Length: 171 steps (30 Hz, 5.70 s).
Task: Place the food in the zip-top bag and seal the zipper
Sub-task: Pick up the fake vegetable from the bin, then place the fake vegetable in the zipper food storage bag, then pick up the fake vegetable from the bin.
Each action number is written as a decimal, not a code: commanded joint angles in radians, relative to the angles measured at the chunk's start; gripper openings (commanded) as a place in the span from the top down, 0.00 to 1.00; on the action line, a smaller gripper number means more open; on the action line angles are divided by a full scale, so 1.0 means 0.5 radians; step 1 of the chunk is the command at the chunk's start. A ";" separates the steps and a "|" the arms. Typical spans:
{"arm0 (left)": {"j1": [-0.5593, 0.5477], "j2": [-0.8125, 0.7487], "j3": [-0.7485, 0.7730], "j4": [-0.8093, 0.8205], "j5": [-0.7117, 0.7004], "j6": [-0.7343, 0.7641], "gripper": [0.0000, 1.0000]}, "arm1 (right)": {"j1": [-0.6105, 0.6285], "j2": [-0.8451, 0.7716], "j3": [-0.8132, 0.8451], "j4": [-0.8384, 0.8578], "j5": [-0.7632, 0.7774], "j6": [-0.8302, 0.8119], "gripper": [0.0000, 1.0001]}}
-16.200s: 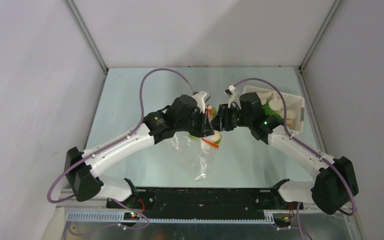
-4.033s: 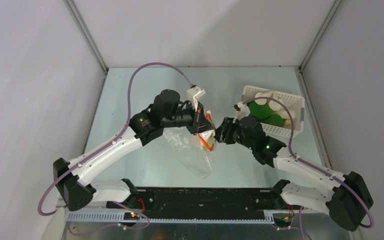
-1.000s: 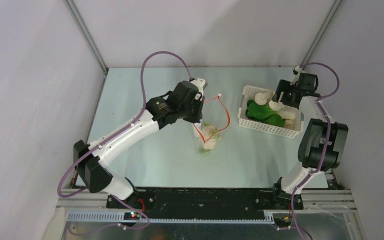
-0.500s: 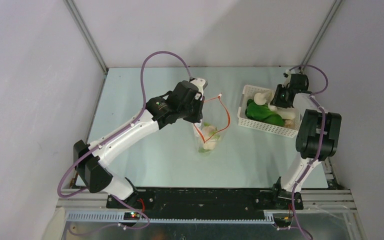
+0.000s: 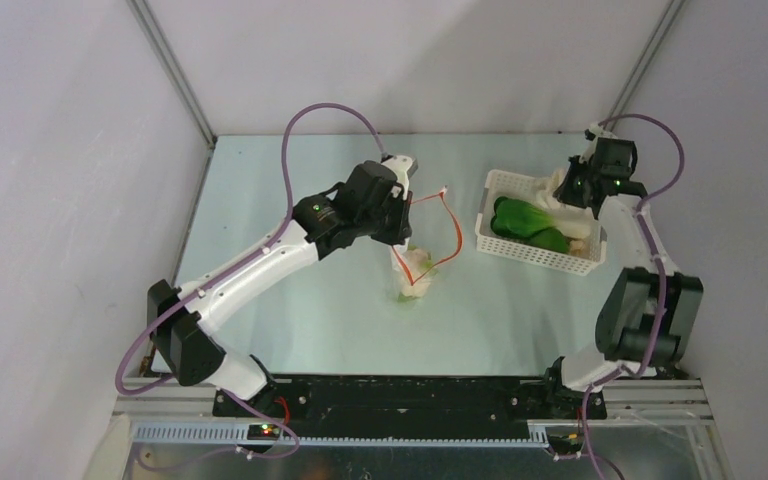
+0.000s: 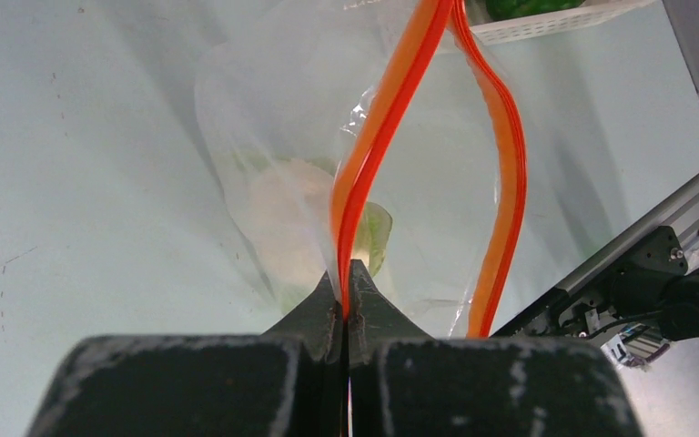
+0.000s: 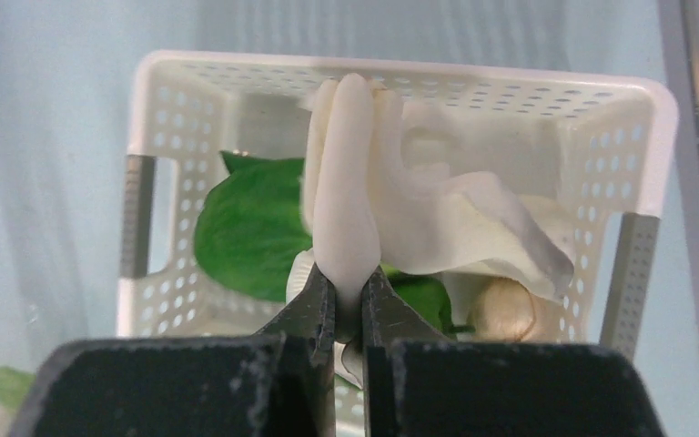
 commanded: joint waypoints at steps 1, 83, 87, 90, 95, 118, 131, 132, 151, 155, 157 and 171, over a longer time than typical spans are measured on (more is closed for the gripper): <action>0.015 -0.053 -0.010 0.134 0.035 -0.052 1.00 | 0.031 -0.327 -0.075 -0.066 -0.011 0.093 1.00; 0.013 -0.119 -0.110 0.201 0.308 0.041 1.00 | 1.756 -1.412 -0.385 -0.575 0.455 0.439 1.00; -0.004 -0.136 -0.146 0.246 0.446 0.098 1.00 | 1.760 -1.449 -0.385 -0.369 0.769 0.583 1.00; -0.038 -0.107 -0.140 0.251 0.455 0.111 1.00 | 1.771 -1.481 -0.396 0.032 0.627 0.593 1.00; -0.045 -0.128 -0.159 0.252 0.401 0.101 1.00 | 1.811 -1.486 -0.394 0.224 0.652 0.554 1.00; -0.045 -0.175 -0.090 0.198 0.302 0.021 1.00 | 2.021 -1.492 -0.385 -0.326 0.864 0.337 1.00; -0.068 -0.185 -0.095 0.218 0.365 -0.005 1.00 | 2.312 -0.883 -0.205 -0.208 0.628 0.145 1.00; -0.073 -0.186 -0.098 0.220 0.367 -0.007 1.00 | 2.313 -0.872 -0.204 -0.180 0.628 0.147 1.00; -0.084 -0.270 -0.236 0.345 0.510 -0.040 1.00 | 1.966 -0.735 -0.274 -0.028 0.451 0.896 0.82; -0.081 -0.269 -0.234 0.353 0.491 -0.045 1.00 | 2.000 -0.746 -0.274 -0.026 0.409 0.795 0.52; -0.083 -0.268 -0.239 0.363 0.481 -0.054 1.00 | 2.007 -0.770 -0.275 -0.047 0.394 0.757 0.39; -0.081 -0.272 -0.250 0.342 0.369 -0.056 1.00 | 1.848 -1.226 -0.320 -0.143 0.512 0.503 0.01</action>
